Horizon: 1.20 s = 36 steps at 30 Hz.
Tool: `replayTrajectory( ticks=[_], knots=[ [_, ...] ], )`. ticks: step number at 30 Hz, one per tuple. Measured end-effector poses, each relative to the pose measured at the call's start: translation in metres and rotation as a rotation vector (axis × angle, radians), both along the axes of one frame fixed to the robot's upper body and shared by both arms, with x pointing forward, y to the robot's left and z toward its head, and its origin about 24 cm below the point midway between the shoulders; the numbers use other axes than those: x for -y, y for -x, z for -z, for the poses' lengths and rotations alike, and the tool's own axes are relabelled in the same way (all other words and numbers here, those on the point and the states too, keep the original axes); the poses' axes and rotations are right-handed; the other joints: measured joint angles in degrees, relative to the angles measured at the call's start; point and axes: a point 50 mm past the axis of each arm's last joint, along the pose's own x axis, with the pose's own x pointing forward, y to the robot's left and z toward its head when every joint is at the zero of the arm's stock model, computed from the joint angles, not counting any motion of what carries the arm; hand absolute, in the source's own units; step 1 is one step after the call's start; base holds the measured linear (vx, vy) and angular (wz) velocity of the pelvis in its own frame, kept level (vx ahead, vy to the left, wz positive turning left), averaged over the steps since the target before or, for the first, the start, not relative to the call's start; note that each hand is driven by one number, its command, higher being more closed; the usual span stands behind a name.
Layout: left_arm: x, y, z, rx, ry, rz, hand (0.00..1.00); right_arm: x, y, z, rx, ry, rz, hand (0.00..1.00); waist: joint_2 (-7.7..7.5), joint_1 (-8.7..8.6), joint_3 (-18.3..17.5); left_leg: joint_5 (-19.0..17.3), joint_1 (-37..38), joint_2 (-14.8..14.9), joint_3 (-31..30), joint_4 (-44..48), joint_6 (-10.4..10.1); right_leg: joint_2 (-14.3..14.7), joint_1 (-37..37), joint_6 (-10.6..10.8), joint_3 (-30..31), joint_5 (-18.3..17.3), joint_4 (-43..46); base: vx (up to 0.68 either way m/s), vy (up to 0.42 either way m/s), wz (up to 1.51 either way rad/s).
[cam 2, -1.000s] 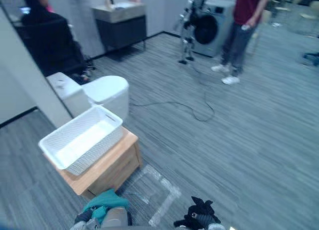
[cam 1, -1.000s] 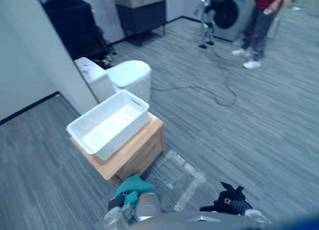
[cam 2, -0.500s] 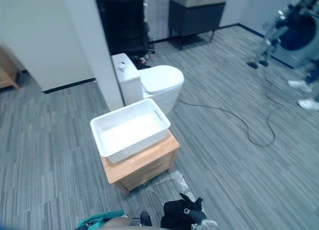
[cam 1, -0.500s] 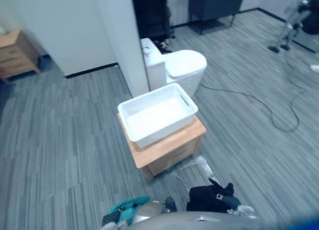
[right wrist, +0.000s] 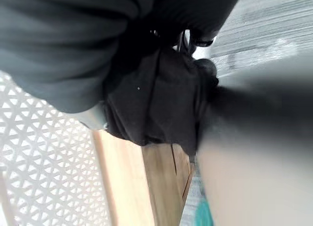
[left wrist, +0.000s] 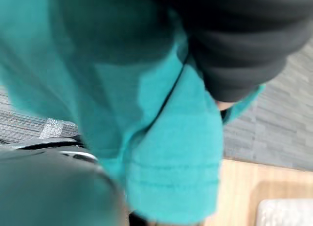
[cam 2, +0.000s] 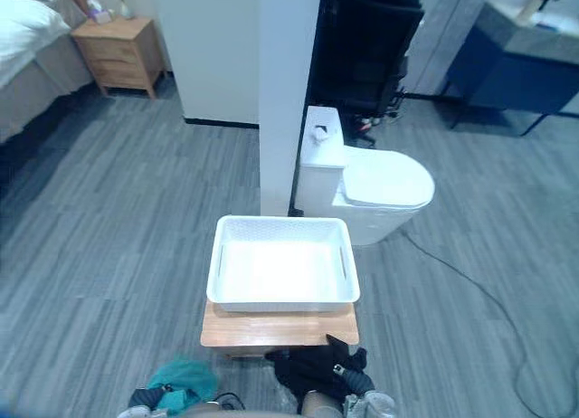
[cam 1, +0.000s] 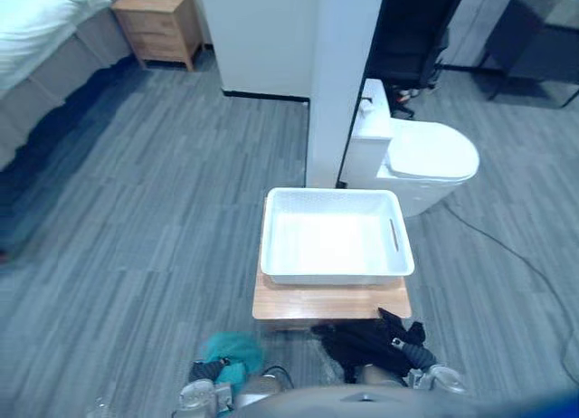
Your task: Tidy the bed and pick cloth on bed and put in laundry
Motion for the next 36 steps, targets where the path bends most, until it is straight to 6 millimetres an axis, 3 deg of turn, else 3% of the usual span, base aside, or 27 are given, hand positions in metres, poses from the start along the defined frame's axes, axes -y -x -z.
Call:
replayTrajectory(
  ticks=[2,5,7,10,14,16,18,20,23,24,26,28,32,34,36],
  knots=[
    [0.002,0.002,0.0,0.008,0.007,-0.011,1.0,-0.002,0.0,0.0,0.0,-0.013,-0.01,1.0,0.18,-0.06,-0.17,0.17,0.8,0.36,0.77,0.4,-0.13,0.13,1.62,-0.12,-0.74,-0.66,-0.36,0.16,-0.036,0.17],
    [-0.002,0.002,-0.001,0.03,0.008,-0.047,1.0,-0.014,0.001,0.002,-0.014,-0.071,-0.022,1.0,-1.04,0.69,-0.35,-0.34,0.63,0.48,1.1,2.69,-0.94,0.1,3.87,-0.11,-0.8,-0.66,-2.89,0.07,-0.013,0.03],
    [-0.005,0.004,-0.002,0.04,0.011,-0.076,1.0,-0.02,0.005,0.004,-0.044,-0.114,0.017,1.0,-2.05,1.42,-0.7,-0.51,0.2,0.34,1.2,4.03,-1.19,-0.18,4.81,-0.07,-0.81,-0.64,-4.38,0.03,-0.007,0.02],
    [-0.006,0.006,-0.001,0.047,0.024,-0.126,1.0,-0.021,0.01,0.006,-0.081,-0.152,0.17,1.0,-1.83,1.22,-1.04,-0.5,0.04,0.13,1.36,3.96,-1.18,-0.5,5.92,-0.02,-1.83,-0.61,-5.93,0.0,0.003,0.17],
    [-0.004,0.006,-0.001,0.061,0.052,-0.173,1.0,0.001,0.028,0.009,-0.153,-0.055,0.443,1.0,-1.06,0.55,-2.05,0.99,0.21,-0.13,1.57,0.22,-0.54,-0.54,5.8,0.16,-3.8,-0.51,-6.43,-0.03,-0.003,0.25],
    [-0.004,0.006,-0.001,0.062,0.064,-0.167,1.0,0.019,0.033,0.008,-0.171,0.032,0.569,1.0,-0.48,-0.09,-2.19,2.3,0.93,-0.4,1.8,-2.12,-0.58,-0.56,5.65,0.22,-4.01,-0.44,-6.42,-0.04,-0.017,0.15],
    [-0.005,0.007,-0.001,0.063,0.072,-0.165,1.0,0.05,0.033,-0.001,-0.138,0.126,0.698,1.0,-0.06,-0.41,-2.21,3.21,1.86,-0.42,2.56,-4.44,-0.54,-0.34,5.45,0.25,-4.1,-0.41,-6.23,-0.04,-0.018,0.01],
    [-0.012,0.003,-0.005,0.078,0.078,-0.148,1.0,0.114,0.02,-0.031,0.009,0.283,0.805,1.0,0.45,-0.49,-2.87,4.2,1.93,-0.65,2.58,-6.25,-0.27,-0.35,4.48,0.26,-4.11,-0.4,-5.69,-0.05,-0.02,0.01],
    [-0.023,0.002,-0.007,0.072,0.093,-0.128,1.0,0.181,-0.022,-0.091,0.266,0.459,0.797,1.0,0.27,-0.98,-3.22,4.69,1.57,-0.76,2.5,-6.83,0.06,-0.42,3.83,0.34,-4.17,-0.32,-5.43,-0.05,-0.012,-0.01],
    [-0.024,0.003,-0.007,0.066,0.096,-0.125,1.0,0.189,-0.032,-0.103,0.317,0.483,0.787,1.0,0.18,-1.18,-3.36,4.74,1.52,-0.75,2.43,-6.83,0.05,-0.41,3.82,0.34,-4.29,-0.32,-5.43,-0.02,-0.014,0.03],
    [-0.026,0.006,-0.007,0.06,0.126,-0.137,1.0,0.206,-0.071,-0.146,0.488,0.555,0.722,1.0,-0.28,-1.84,-3.78,4.88,1.36,-0.68,2.02,-6.84,0.02,-0.3,3.77,0.32,-4.54,-0.33,-5.51,0.0,-0.008,0.02],
    [-0.025,0.007,-0.006,0.057,0.149,-0.149,1.0,0.206,-0.096,-0.167,0.563,0.579,0.657,1.0,-0.32,-1.88,-3.83,4.93,1.24,-0.64,1.92,-6.84,-0.01,-0.22,3.68,0.28,-4.68,-0.3,-5.55,0.0,0.0,0.0],
    [-0.017,0.014,-0.003,0.048,0.199,-0.142,1.0,0.191,-0.165,-0.227,0.742,0.614,0.429,1.0,-0.52,-1.79,-4.19,5.25,0.25,-0.74,1.04,-6.55,-0.11,-0.1,2.85,-0.1,-4.93,0.13,-5.96,0.03,-0.003,0.07],
    [-0.01,0.013,-0.002,0.048,0.209,-0.114,1.0,0.174,-0.183,-0.249,0.852,0.612,0.337,1.0,-0.37,-1.36,-4.33,5.35,-0.42,-0.68,0.96,-6.54,-0.23,0.17,2.63,-0.34,-5.07,0.61,-6.6,0.04,0.005,0.06],
    [-0.002,0.014,-0.002,0.059,0.218,-0.123,1.0,0.137,-0.199,-0.272,1.007,0.577,0.2,1.0,-0.3,-1.15,-4.36,5.4,-0.44,-0.5,0.96,-6.53,-0.31,0.08,3.02,-0.39,-5.18,0.82,-7.41,0.04,0.015,0.03]
  ],
)
